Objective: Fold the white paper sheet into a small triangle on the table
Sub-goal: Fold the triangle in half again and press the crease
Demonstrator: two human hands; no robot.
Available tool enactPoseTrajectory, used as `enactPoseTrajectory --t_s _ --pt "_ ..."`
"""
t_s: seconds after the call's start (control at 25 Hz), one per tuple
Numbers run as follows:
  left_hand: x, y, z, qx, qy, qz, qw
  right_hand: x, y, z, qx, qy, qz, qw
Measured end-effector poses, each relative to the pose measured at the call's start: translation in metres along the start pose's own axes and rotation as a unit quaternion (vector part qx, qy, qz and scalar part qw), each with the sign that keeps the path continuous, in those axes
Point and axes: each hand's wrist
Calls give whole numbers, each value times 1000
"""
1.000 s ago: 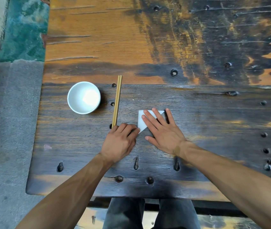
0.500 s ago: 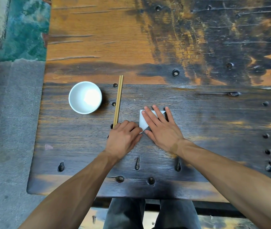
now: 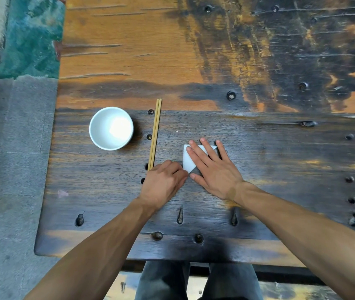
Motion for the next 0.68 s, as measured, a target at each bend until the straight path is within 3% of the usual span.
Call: enactPoseTrajectory --t_s 0.2,0.32,0.68 --pt "-3 -1 3 2 -21 20 1000 2 -3 4 -3 0 -2 1000" --pt "-3 -1 5 -34 -57 27 997 3 -3 5 -2 -6 -5 1000" --pt "10 -17 -5 -88 -67 -42 993 14 4 2 -9 -24 16 1000"
Point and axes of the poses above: each hand's wrist, its own y-axis away from the middle knuckle, its own z-axis out of the palm, x = y × z, and after that the axes turned 12 degrees about -x, right-handed
